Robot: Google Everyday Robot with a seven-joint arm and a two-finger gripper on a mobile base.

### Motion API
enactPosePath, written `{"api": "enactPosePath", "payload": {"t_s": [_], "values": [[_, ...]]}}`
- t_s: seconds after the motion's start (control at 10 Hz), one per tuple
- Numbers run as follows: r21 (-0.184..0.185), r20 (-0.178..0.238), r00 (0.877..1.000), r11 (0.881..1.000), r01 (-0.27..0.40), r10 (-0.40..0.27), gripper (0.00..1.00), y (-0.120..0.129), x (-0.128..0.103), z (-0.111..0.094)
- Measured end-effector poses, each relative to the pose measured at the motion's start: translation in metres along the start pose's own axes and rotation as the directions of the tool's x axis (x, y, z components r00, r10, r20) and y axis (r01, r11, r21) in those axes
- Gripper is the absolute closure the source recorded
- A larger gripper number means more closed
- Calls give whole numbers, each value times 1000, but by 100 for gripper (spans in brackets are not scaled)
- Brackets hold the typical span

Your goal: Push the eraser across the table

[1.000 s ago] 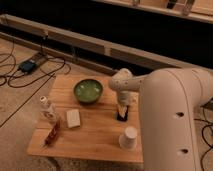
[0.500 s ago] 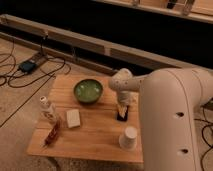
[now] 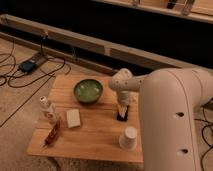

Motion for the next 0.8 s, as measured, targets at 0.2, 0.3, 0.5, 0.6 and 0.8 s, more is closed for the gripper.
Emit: {"api": "enactPosePath", "payload": {"t_s": [0.2, 0.3, 0.5, 0.6, 0.8], "values": [[0, 2, 1000, 1000, 0, 0, 27, 0, -1, -1], [2, 4, 1000, 1000, 1, -1, 27, 1, 0, -3], [37, 32, 999, 999, 4, -5, 27, 3, 4, -17], [76, 49, 999, 997, 2, -6, 27, 0, 13, -35], [135, 96, 995, 991, 2, -15, 27, -7, 24, -71]]}}
